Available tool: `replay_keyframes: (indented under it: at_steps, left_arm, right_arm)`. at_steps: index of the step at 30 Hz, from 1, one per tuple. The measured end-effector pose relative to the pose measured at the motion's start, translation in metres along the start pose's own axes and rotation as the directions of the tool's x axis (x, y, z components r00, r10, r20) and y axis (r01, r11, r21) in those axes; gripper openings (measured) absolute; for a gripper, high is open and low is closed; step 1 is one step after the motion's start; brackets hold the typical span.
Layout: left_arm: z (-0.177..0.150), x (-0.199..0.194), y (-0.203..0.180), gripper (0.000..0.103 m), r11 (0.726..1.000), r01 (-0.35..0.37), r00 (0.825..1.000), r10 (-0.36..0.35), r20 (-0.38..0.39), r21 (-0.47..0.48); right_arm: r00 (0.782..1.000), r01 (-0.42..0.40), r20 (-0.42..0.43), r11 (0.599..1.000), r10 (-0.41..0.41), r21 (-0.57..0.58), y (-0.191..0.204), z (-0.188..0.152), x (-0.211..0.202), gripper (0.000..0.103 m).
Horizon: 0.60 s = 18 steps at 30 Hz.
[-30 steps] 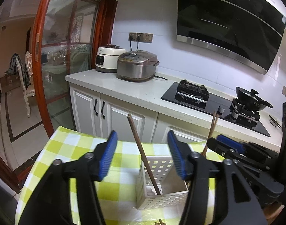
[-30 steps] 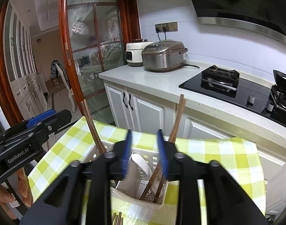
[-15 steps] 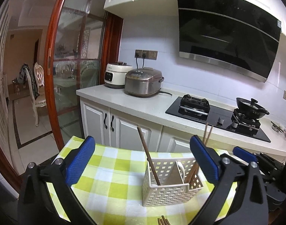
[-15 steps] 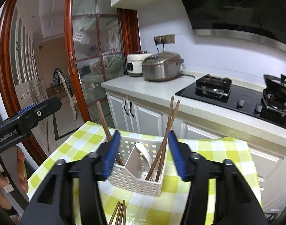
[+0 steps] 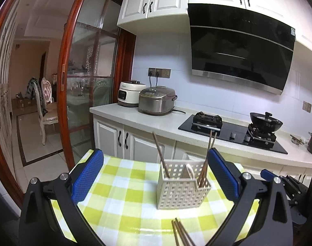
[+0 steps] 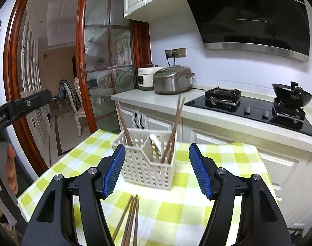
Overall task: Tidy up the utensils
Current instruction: 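Move both open tools back over the remaining brown chopsticks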
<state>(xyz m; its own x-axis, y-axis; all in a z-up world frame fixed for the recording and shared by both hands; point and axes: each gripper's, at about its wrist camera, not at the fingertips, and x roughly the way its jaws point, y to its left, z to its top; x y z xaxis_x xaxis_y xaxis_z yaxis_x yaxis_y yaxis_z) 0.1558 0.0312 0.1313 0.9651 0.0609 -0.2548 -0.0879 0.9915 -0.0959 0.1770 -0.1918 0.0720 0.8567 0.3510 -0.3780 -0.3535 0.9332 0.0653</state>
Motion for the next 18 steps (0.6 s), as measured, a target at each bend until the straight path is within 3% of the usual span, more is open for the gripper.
replay_keyframes:
  at_steps: [11,18]
  left_arm:
    - [-0.074,-0.017,0.009,0.098,1.000,-0.013,0.995,0.015,-0.096,0.014]
    - [-0.126,-0.006,0.010,0.098,1.000,-0.009,0.979,0.014,-0.204,0.025]
  right_arm:
    - [0.996,0.011,-0.093,0.999,-0.007,0.041,-0.003,-0.054,-0.008,0.062]
    - [0.982,0.009,-0.187,1.000,-0.004,0.028,0.007,-0.088,0.014,0.062]
